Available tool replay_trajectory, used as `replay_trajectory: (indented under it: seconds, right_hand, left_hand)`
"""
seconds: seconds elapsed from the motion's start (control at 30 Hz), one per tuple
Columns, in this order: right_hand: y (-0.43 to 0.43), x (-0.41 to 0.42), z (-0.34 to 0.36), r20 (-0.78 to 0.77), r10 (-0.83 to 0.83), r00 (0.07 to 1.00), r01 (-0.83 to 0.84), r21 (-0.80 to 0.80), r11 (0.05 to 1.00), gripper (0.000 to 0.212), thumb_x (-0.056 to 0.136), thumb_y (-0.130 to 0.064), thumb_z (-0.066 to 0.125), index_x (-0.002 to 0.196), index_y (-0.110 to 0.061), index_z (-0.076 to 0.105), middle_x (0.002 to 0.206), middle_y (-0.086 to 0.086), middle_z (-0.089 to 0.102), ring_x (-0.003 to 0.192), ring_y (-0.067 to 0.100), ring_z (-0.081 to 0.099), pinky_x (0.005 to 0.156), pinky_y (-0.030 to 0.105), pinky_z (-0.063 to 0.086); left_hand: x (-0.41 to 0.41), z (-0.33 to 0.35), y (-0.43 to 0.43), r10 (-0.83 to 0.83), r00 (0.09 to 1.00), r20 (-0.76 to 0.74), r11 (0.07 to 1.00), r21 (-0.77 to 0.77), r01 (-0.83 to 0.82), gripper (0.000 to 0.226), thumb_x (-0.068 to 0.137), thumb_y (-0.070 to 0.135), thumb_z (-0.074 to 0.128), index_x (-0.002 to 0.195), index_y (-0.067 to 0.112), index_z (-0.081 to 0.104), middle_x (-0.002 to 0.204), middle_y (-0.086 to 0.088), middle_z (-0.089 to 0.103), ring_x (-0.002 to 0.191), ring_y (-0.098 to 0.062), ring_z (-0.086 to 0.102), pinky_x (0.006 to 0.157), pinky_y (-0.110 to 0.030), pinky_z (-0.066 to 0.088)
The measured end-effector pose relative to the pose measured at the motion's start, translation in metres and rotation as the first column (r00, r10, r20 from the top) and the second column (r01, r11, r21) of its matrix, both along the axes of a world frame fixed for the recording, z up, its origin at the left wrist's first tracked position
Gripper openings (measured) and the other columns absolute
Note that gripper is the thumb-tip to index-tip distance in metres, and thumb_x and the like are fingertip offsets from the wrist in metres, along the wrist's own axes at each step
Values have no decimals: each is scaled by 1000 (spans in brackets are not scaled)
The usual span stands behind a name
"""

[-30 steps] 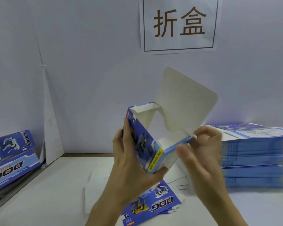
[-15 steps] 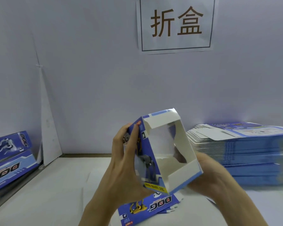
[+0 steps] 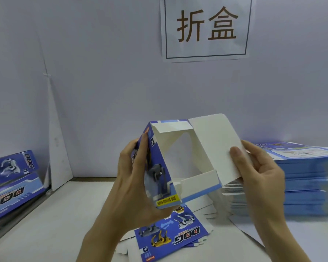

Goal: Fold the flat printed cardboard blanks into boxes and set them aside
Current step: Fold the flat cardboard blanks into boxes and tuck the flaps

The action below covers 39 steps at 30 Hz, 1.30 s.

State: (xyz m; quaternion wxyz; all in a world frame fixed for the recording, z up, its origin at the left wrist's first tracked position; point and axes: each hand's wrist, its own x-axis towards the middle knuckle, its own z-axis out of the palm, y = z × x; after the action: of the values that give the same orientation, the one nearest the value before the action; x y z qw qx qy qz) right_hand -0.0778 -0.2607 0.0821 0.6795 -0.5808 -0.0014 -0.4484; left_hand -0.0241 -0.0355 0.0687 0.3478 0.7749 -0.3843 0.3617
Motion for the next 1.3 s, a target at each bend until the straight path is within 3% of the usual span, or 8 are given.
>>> replay_trajectory:
  seconds: [0.27, 0.37, 0.47, 0.57, 0.67, 0.77, 1.03, 1.3]
  right_hand:
    - [5, 4, -9, 279, -288, 916, 347, -193, 918, 20, 87, -15, 67, 92, -34, 67, 81, -36, 67, 67, -13, 55, 66, 2, 42]
    - [10, 1, -5, 249, -175, 953, 227, -203, 952, 16, 90, -25, 68, 84, -39, 70, 73, -23, 66, 60, -5, 51, 58, 5, 40]
    - [18, -4, 2, 92, 212, 973, -207, -69, 976, 36, 79, -64, 64, 85, -30, 74, 78, -8, 66, 70, 7, 58, 61, 19, 46]
    - [21, -7, 4, 64, 532, 844, -531, 234, 814, 43, 75, -66, 56, 90, -33, 79, 97, -5, 76, 86, 9, 72, 67, 22, 57]
    - [21, -7, 6, 71, 613, 787, -596, 346, 725, 61, 66, -73, 59, 100, -26, 78, 109, 3, 74, 97, 20, 71, 83, 38, 59]
    - [18, -7, 7, 111, 647, 754, -644, 319, 696, 41, 77, -54, 53, 89, -24, 78, 99, 6, 74, 85, 24, 71, 78, 48, 54]
    - [6, -5, 8, -22, 595, 804, -568, 270, 777, 31, 74, -31, 59, 99, -17, 70, 82, 3, 73, 68, 13, 70, 47, 24, 53]
    - [-10, -12, 13, -183, 562, 807, -564, 45, 825, 23, 70, -44, 70, 88, -31, 79, 83, -2, 74, 72, 8, 68, 59, 26, 57]
  left_hand:
    - [-5, -6, -3, 77, 997, 20, 989, 127, -79, 118, 55, 69, 71, 149, 42, 4, 144, 10, 14, 132, -8, 30, 89, -30, 55]
    - [-3, -8, -2, 128, 991, 23, 981, 144, -130, 125, 50, 65, 76, 148, 48, 0, 145, 9, 13, 127, -4, 24, 88, -28, 49]
    - [0, -12, -2, 115, 993, -7, 986, 125, -113, 126, 51, 60, 82, 147, 46, 2, 145, 10, 11, 132, -8, 26, 90, -30, 51]
    - [1, -12, -2, 109, 994, 11, 987, 116, -110, 126, 51, 60, 82, 148, 44, 4, 146, 8, 12, 134, -11, 26, 90, -35, 54]
    - [0, -11, -5, 109, 994, 18, 987, 114, -111, 127, 51, 54, 86, 148, 42, 5, 146, 9, 11, 134, -4, 19, 92, -53, 52]
    - [-1, -11, -6, 118, 993, 28, 986, 114, -120, 127, 51, 55, 85, 148, 41, 5, 146, 8, 11, 134, -4, 19, 91, -57, 51]
    - [5, -11, 4, 133, 986, 102, 986, 92, -142, 132, 49, 57, 87, 151, 33, 7, 147, -7, 17, 135, -13, 25, 93, -15, 39]
    - [4, -13, 1, 165, 978, 126, 975, 130, -182, 131, 48, 60, 85, 152, 35, 10, 147, -3, 16, 132, -23, 31, 89, -39, 54]
